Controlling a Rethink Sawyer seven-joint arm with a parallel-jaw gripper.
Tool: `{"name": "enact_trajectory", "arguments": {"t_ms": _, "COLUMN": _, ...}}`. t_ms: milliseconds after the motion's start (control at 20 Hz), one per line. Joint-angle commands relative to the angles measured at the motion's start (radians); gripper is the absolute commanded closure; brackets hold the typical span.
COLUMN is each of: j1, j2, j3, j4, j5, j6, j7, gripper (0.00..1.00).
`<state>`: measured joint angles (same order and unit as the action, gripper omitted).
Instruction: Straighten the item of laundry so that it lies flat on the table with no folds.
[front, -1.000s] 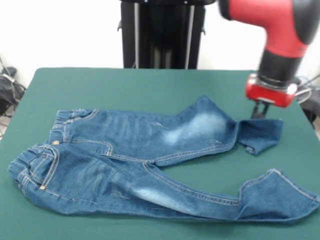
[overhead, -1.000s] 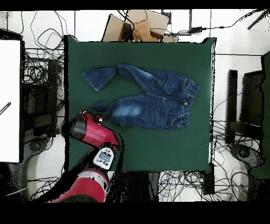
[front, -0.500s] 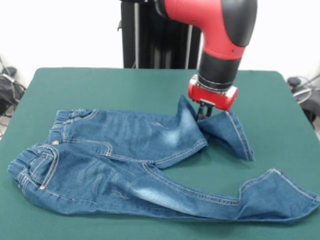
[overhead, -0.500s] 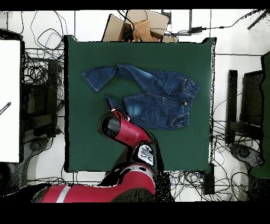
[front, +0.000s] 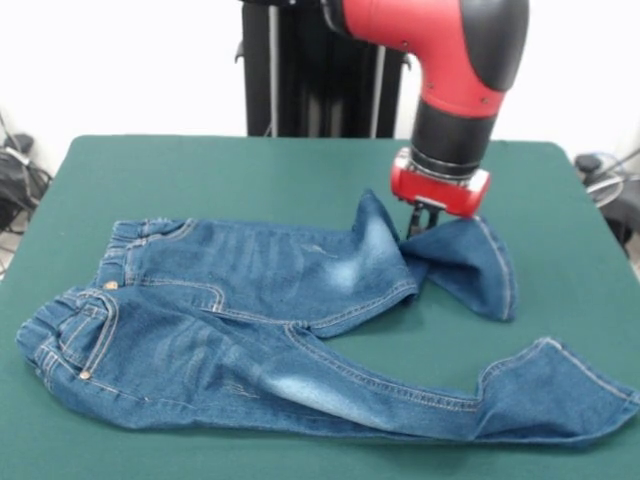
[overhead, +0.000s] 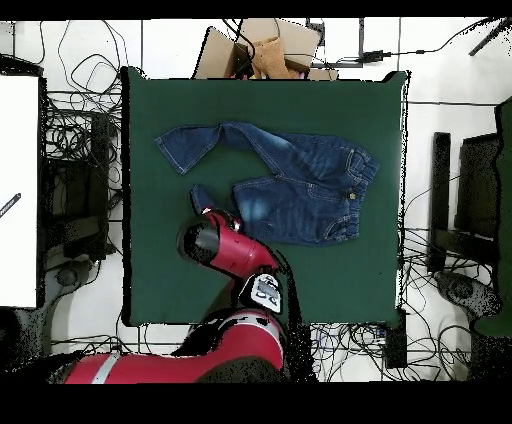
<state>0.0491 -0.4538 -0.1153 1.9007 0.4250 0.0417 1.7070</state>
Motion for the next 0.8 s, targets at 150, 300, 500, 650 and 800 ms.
{"name": "enact_trajectory", "arguments": {"t_ms": 150, "j1": 0.097, "j2": -0.008, "j3": 0.022, "j4": -0.021, "j5": 0.055, "j6": 0.079, "j7": 0.242, "gripper": 1.0}}
{"name": "enact_trajectory", "arguments": {"t_ms": 300, "j1": 0.167, "j2": -0.043, "j3": -0.023, "j4": -0.022, "j5": 0.092, "j6": 0.153, "j7": 0.283, "gripper": 1.0}}
{"name": "enact_trajectory", "arguments": {"t_ms": 500, "j1": 0.213, "j2": -0.068, "j3": -0.034, "j4": -0.021, "j5": 0.128, "j6": 0.184, "j7": 0.315, "gripper": 1.0}}
{"name": "enact_trajectory", "arguments": {"t_ms": 650, "j1": 0.205, "j2": -0.07, "j3": -0.017, "j4": -0.01, "j5": 0.134, "j6": 0.149, "j7": 0.303, "gripper": 1.0}}
{"name": "enact_trajectory", "arguments": {"t_ms": 800, "j1": 0.179, "j2": -0.073, "j3": 0.006, "j4": 0.014, "j5": 0.125, "j6": 0.111, "j7": 0.287, "gripper": 1.0}}
